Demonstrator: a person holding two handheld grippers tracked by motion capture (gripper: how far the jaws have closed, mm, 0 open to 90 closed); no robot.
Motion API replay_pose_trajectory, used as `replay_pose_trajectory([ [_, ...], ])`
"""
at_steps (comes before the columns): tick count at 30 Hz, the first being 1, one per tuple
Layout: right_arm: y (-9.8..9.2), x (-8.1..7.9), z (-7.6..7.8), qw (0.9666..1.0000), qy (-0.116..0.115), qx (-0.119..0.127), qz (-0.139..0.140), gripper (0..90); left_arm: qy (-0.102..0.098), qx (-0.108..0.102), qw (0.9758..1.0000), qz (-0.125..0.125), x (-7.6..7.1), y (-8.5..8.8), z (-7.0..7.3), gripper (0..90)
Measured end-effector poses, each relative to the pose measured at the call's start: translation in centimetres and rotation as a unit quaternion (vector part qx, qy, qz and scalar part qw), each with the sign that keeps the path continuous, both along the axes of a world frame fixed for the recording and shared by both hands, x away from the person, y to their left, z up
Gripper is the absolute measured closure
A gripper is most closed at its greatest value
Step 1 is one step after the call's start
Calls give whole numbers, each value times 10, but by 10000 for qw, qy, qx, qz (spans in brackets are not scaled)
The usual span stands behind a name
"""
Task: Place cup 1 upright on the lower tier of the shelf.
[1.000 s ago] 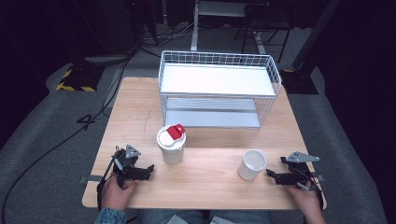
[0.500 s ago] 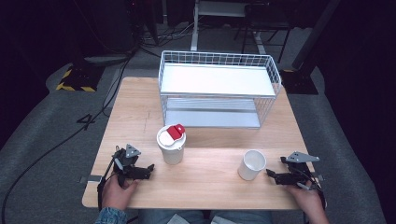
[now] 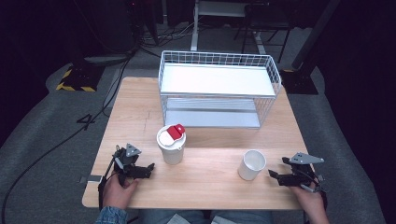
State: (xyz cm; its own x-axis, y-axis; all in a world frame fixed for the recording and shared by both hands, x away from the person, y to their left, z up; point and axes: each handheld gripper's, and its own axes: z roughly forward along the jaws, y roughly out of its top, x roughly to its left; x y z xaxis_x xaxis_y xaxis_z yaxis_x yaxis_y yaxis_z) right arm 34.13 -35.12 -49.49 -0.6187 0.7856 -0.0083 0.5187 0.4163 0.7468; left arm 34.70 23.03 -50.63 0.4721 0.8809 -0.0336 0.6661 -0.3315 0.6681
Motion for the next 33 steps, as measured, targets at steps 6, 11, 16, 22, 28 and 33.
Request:
replay_pose_trajectory([
  [6,-2,-9,11,9999,-112,100,59,159,2,3,10000,-1,0,0,0,7],
  [11,1,-15,18,9992,-114,291,251,159,2,4,10000,-1,0,0,0,7],
  [16,7,-21,25,9968,-126,543,572,159,1,0,10000,0,0,0,0,7],
  [22,20,-26,31,9939,-146,618,896,159,2,2,10000,-1,0,0,0,7],
  [28,34,-28,28,9913,-119,648,1139,158,2,2,10000,-1,0,0,0,7],
  [33,42,-26,23,9906,-90,643,1207,157,1,1,10000,0,0,0,0,7],
])
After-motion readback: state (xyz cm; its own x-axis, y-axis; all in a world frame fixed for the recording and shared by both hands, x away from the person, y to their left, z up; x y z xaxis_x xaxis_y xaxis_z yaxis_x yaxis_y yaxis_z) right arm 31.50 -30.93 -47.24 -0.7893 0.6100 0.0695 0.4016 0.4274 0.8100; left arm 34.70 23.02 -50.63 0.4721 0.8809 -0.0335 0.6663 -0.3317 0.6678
